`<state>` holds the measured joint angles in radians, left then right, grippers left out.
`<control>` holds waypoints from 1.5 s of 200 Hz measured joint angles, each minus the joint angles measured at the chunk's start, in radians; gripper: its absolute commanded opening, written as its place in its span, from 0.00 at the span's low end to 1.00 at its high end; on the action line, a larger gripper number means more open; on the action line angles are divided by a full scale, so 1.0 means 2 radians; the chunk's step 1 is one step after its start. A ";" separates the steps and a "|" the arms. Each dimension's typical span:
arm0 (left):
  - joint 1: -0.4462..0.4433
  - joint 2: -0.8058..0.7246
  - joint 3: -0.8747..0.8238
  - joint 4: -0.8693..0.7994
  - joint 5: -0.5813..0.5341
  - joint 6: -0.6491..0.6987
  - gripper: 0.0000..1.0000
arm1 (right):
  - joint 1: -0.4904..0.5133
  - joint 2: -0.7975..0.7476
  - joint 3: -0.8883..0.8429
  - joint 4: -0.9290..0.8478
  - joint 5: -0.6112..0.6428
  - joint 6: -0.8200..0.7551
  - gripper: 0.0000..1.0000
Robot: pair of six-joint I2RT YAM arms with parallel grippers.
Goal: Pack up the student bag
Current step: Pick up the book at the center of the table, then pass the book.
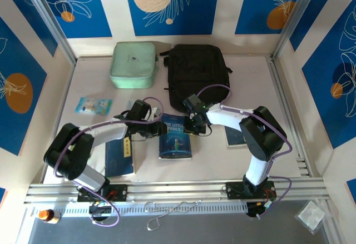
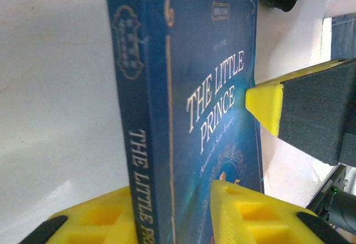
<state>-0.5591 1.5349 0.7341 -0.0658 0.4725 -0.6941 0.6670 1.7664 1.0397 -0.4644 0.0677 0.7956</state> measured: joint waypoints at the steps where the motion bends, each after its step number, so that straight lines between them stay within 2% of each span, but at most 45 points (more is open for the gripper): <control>1: 0.000 0.000 0.000 0.001 0.000 0.001 0.22 | 0.000 -0.001 -0.001 0.001 0.000 -0.001 0.19; 23: 0.000 -0.001 -0.001 0.013 0.003 -0.004 0.11 | 0.000 -0.012 -0.017 0.017 0.006 0.005 0.28; 51: 0.001 -0.021 -0.007 0.014 0.003 -0.006 0.00 | 0.000 -0.046 -0.048 0.040 0.017 0.014 0.45; 87: 0.014 -0.084 -0.007 0.004 0.004 -0.007 0.00 | -0.009 -0.123 -0.064 0.068 0.016 0.019 0.62; 124: 0.040 -0.127 0.018 -0.010 0.015 -0.017 0.00 | -0.048 -0.209 -0.077 0.129 -0.019 0.034 0.74; 157: 0.061 -0.126 0.066 0.007 0.027 -0.049 0.00 | -0.111 -0.251 -0.114 0.195 -0.083 0.063 0.83; 191: 0.074 -0.087 0.121 0.072 0.025 -0.122 0.00 | -0.166 -0.255 -0.157 0.266 -0.150 0.117 0.91; 206: 0.076 -0.055 0.145 0.103 0.019 -0.163 0.00 | -0.178 -0.255 -0.171 0.297 -0.172 0.149 1.00; 250: 0.077 0.025 0.182 0.174 -0.004 -0.266 0.00 | -0.180 -0.244 -0.182 0.416 -0.208 0.241 0.99; 300: 0.077 0.065 0.182 0.238 -0.020 -0.353 0.00 | -0.166 -0.166 -0.177 0.523 -0.217 0.337 0.99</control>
<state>-0.4057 1.6653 1.0988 0.4099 0.4324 -1.4010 0.3344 1.4349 0.6853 0.5812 -0.3668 1.4689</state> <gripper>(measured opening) 0.103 0.992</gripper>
